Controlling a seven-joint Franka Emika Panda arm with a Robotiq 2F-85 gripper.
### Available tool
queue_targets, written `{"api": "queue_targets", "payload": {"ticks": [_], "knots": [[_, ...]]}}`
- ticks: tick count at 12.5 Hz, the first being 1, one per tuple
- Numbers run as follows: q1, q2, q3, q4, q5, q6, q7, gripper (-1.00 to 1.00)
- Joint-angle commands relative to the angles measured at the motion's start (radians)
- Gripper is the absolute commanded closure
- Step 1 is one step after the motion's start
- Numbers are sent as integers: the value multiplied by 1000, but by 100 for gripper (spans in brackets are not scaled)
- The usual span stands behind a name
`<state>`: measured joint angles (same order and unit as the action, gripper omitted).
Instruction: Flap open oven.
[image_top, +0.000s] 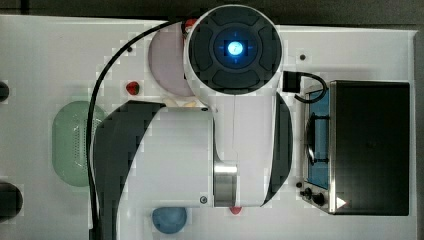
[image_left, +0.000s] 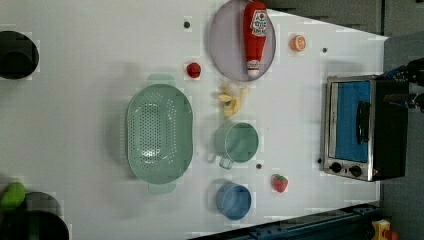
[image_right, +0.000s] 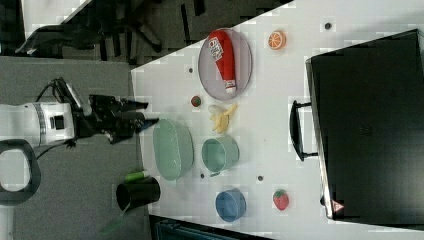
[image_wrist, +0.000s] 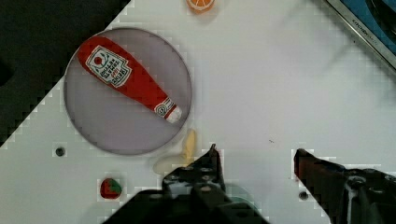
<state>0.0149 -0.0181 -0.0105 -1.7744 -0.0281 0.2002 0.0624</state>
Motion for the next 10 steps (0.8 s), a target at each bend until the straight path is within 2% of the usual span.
{"api": "queue_targets", "payload": {"ticks": [1, 3, 5, 6, 10], "knots": [[-12, -193, -37, -41, -6, -175, 62, -59], [-12, -193, -37, -41, -6, -175, 62, -99], [-12, -192, -37, -41, -6, -175, 62, -100], [-12, -193, -37, -41, -6, -175, 62, -89], [-12, -192, -38, -42, -6, -177, 62, 9]]}}
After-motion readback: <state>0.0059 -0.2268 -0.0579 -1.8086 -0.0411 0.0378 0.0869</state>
